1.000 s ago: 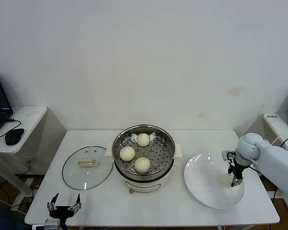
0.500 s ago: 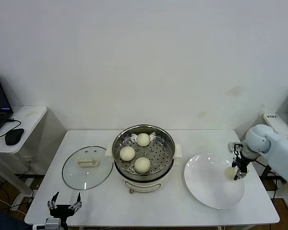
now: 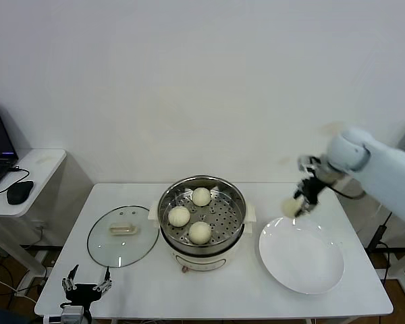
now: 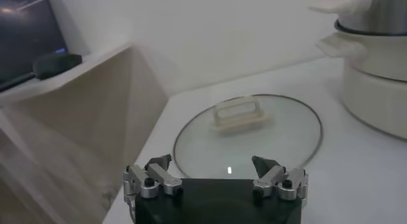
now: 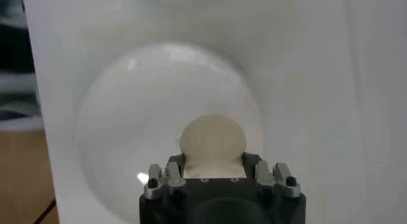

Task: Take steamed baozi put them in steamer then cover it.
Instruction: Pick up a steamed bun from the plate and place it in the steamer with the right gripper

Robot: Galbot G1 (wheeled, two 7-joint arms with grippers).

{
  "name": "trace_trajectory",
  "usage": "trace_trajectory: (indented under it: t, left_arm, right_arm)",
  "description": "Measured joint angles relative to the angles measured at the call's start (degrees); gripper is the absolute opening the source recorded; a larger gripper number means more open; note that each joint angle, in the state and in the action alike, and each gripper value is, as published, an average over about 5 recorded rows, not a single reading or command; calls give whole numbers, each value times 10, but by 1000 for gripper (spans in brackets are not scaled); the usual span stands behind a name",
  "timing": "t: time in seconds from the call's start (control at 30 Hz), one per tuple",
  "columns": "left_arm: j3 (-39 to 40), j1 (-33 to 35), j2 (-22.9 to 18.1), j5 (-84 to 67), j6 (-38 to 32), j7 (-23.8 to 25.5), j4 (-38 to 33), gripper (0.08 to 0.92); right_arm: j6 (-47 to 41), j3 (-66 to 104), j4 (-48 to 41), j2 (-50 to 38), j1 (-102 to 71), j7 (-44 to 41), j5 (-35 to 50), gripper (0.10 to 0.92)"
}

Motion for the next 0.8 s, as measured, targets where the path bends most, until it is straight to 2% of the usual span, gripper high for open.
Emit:
trace_trajectory:
  t: [0.4, 0.8]
  left_arm:
    - [-8, -1, 0, 7, -5, -1, -11, 823]
    - [-8, -6, 0, 8, -5, 1, -16, 823]
  right_arm:
    - [-18, -95, -39, 131, 106, -2, 78, 568]
    - [-21, -137, -88, 243, 117, -3, 93, 568]
